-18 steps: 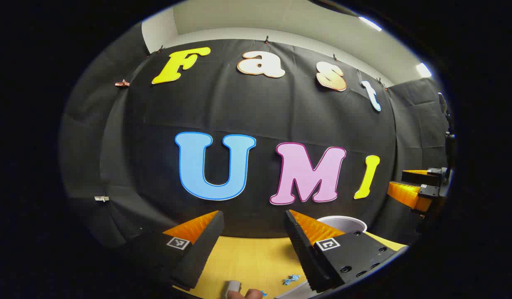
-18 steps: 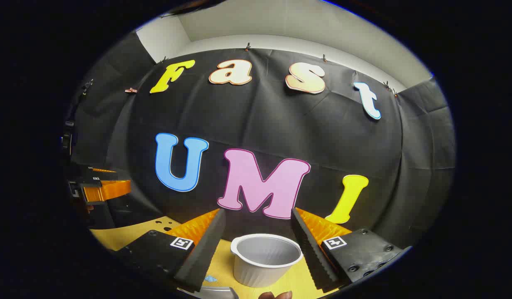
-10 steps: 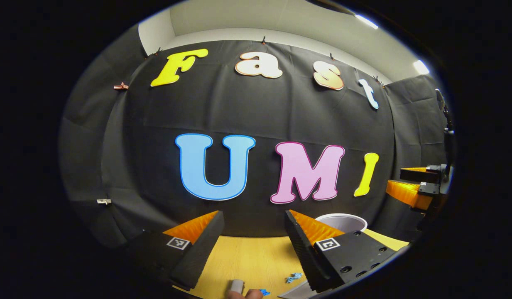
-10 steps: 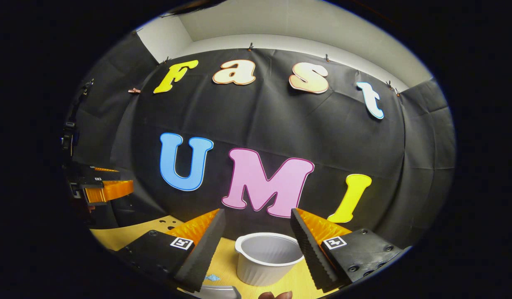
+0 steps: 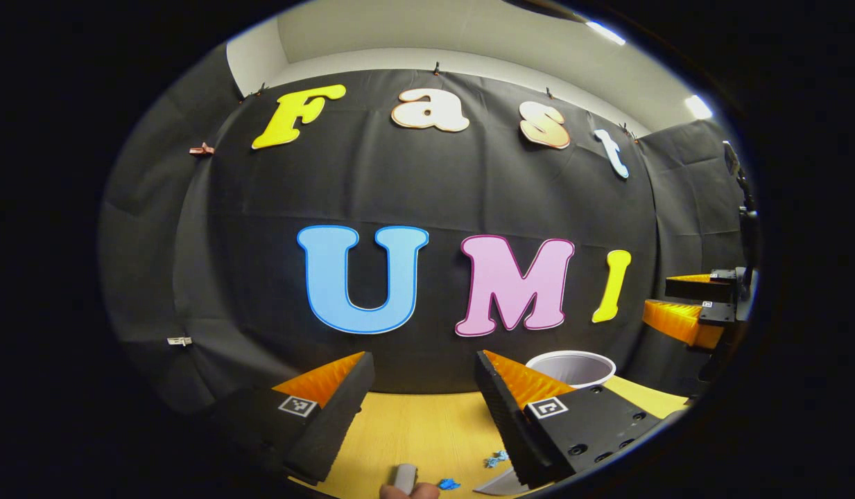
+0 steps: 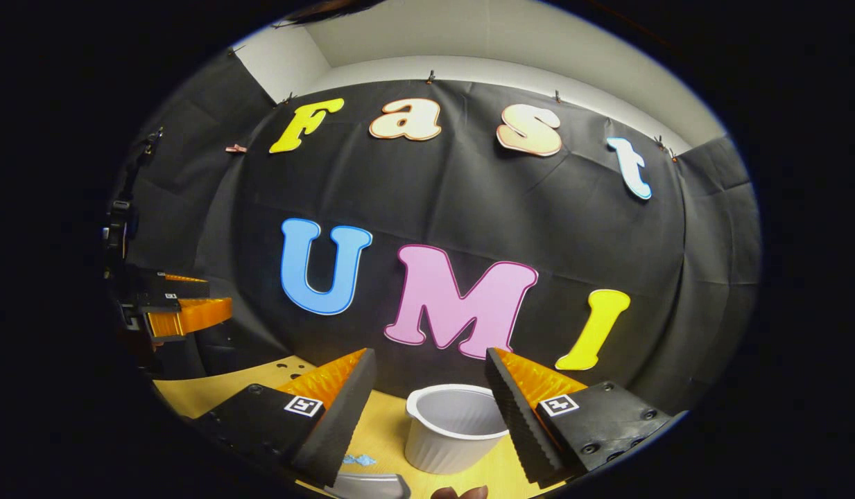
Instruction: Pick up the small broom and dustpan from the desktop, sweep the trash into the dustpan with the broom, and then empty the trash into the garbage bin.
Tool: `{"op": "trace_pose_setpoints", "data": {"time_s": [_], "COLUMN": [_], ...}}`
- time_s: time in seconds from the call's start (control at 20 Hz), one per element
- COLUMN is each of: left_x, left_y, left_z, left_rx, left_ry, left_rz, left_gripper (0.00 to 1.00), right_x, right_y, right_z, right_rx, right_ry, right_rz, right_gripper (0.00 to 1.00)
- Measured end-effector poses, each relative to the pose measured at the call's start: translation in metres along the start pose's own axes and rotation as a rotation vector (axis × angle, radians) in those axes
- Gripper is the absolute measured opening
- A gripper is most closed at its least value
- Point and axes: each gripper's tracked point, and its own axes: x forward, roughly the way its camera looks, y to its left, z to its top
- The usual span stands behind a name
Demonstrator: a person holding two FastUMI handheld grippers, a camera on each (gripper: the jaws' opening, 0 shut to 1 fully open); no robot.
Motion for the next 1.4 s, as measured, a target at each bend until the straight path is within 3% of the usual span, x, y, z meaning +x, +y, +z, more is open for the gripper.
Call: {"op": "trace_pose_setpoints", "data": {"time_s": [0.4,0.7,1.05,1.4], "left_x": [-0.001,-0.001,-0.003,-0.009], "left_y": [0.014,0.015,0.013,0.019], "left_z": [-0.016,-0.027,-0.038,-0.045], "left_rx": [-0.006,0.002,0.003,0.016], "left_ry": [0.021,0.037,0.061,0.082], "left_rz": [0.021,0.027,0.036,0.059], "left_gripper": [0.94,0.94,0.94,0.94], "right_x": [-0.035,-0.090,-0.141,-0.155], "right_y": [0.050,0.075,0.072,0.076], "right_z": [-0.111,-0.217,-0.325,-0.408], "right_rx": [-0.003,0.031,0.027,-0.007], "right_ry": [0.332,0.620,0.902,1.127], "right_rz": [0.235,0.349,0.369,0.364], "right_gripper": [0.97,0.97,0.98,0.98]}}
